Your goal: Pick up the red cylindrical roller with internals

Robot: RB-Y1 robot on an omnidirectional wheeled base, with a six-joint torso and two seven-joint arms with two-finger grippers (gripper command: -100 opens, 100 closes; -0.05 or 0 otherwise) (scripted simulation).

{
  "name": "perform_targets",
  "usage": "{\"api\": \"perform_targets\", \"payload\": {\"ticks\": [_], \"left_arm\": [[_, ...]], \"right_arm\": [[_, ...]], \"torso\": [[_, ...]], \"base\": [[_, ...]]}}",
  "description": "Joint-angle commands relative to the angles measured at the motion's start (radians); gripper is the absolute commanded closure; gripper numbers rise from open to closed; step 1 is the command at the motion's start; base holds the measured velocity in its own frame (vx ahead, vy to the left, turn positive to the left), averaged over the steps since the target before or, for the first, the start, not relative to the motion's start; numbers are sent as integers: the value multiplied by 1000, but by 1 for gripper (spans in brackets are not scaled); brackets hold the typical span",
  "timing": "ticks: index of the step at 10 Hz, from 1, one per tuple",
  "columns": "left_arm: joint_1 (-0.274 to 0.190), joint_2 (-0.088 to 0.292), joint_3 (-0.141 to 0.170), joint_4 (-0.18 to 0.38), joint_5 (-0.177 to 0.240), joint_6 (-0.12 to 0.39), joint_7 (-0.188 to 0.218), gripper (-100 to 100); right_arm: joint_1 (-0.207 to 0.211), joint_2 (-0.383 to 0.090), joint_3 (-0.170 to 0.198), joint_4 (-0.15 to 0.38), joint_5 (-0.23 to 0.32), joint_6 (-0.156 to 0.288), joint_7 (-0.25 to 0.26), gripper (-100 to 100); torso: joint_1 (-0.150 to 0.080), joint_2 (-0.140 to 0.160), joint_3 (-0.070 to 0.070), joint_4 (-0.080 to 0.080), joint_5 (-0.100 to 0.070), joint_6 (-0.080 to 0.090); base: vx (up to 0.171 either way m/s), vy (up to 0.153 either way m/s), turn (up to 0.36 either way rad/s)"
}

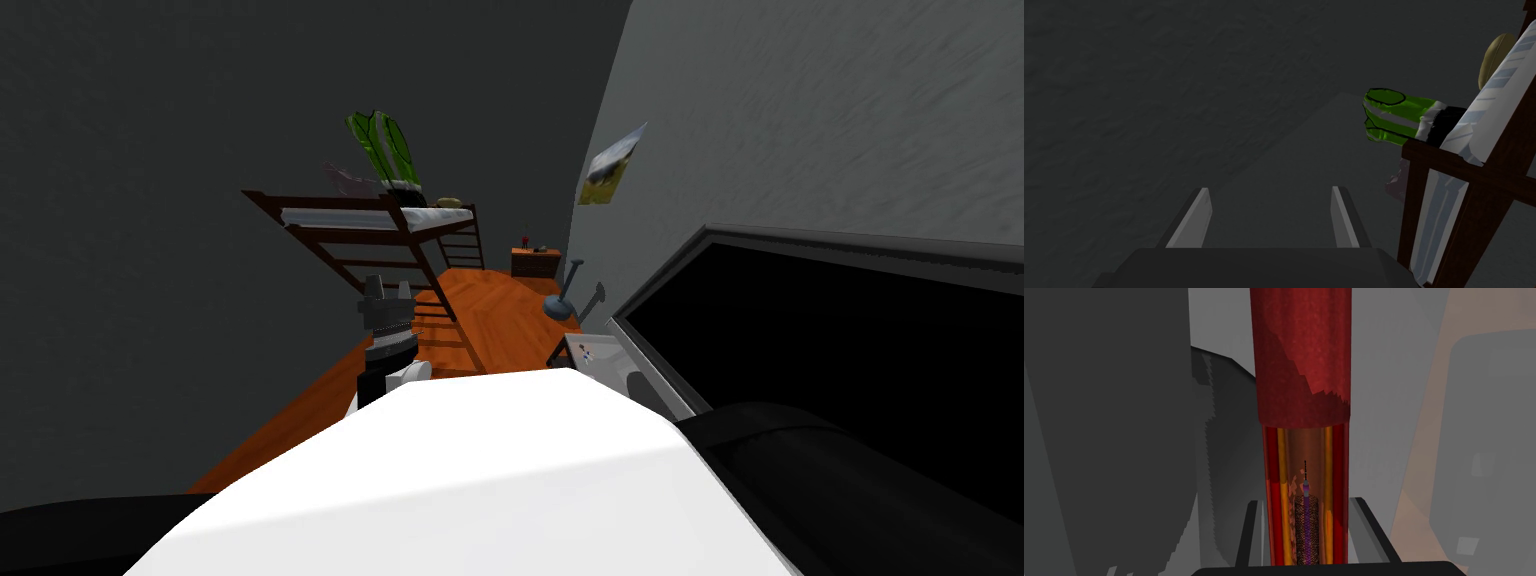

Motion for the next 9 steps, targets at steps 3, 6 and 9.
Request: {"api": "perform_targets", "payload": {"ticks": [3,6,9], "left_arm": [[0,0,0,0,0,0,0,0],[0,0,0,0,0,0,0,0],[0,0,0,0,0,0,0,0]], "right_arm": [[1,2,-102,44,93,-41,16,100],[14,-5,-192,45,176,-56,17,100],[26,-11,-271,45,241,-71,19,100]], "torso": [[0,0,0,0,1,0],[2,-1,-1,-1,2,0],[3,-1,-1,-1,4,0]], "base": [[15,11,-2],[22,16,-8],[13,12,-2]]}}
